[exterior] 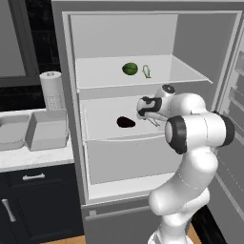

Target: Place one avocado and one fish in each tupperware on the nearby counter, to pack two identical lunches.

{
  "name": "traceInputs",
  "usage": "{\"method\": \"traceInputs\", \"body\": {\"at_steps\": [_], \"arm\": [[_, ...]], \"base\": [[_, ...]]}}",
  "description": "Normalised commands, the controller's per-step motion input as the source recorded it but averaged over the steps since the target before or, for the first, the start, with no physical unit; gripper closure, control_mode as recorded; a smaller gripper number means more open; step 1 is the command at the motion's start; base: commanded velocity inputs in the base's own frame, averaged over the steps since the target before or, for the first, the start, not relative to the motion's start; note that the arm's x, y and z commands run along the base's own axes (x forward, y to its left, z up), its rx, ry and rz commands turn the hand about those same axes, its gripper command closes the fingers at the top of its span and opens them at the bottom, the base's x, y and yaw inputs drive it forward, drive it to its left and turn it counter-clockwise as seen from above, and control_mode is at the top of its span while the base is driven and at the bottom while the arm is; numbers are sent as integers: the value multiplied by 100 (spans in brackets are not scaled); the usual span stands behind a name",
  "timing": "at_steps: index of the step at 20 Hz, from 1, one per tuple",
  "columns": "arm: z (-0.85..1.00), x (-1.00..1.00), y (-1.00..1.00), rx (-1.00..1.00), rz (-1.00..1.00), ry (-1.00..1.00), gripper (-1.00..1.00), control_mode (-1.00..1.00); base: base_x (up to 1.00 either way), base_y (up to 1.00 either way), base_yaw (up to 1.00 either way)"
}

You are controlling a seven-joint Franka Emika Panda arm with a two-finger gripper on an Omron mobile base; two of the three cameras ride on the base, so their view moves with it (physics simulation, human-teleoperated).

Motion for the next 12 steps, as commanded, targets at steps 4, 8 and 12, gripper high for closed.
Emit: {"method": "traceInputs", "body": {"at_steps": [4,8,12], "arm": [[-44,-68,32,-4,3,5,100,-100],[-15,-100,46,-2,6,0,100,-100],[0,-100,21,0,6,-4,100,-100]], "base": [[0,0,0],[0,0,0],[0,0,0]]}}
